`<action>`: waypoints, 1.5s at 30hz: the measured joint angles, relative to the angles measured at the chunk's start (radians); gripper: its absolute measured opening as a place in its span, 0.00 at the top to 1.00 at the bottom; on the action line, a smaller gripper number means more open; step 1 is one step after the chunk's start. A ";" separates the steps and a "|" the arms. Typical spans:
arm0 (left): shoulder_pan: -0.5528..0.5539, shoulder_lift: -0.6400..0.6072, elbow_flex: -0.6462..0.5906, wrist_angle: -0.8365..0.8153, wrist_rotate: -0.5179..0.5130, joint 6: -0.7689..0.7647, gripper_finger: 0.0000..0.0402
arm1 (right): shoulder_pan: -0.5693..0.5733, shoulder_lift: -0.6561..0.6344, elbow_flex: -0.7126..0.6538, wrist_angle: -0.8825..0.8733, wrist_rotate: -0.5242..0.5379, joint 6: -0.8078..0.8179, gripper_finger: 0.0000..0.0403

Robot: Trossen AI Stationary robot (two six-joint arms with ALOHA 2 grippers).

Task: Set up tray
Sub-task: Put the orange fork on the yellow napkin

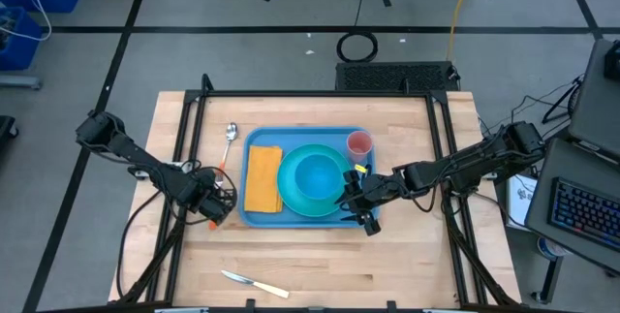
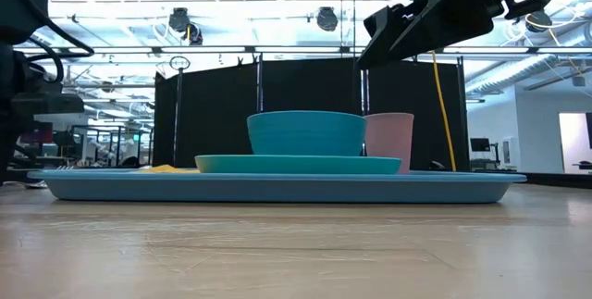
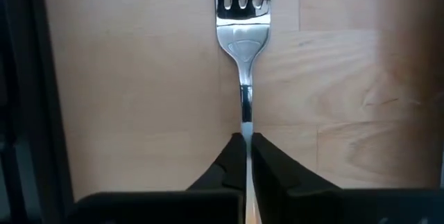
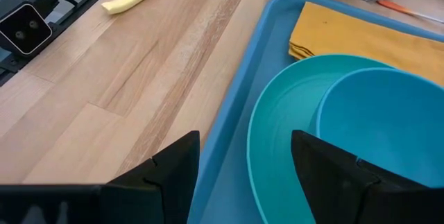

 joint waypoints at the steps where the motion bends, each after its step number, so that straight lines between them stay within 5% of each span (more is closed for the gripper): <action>1: 0.000 0.000 0.000 -0.001 -0.007 0.006 0.98 | 0.000 0.000 0.000 0.000 0.000 0.000 0.46; 45: 0.001 0.001 0.105 -0.053 -0.158 0.050 0.96 | 0.000 0.000 0.000 -0.001 0.000 0.000 0.46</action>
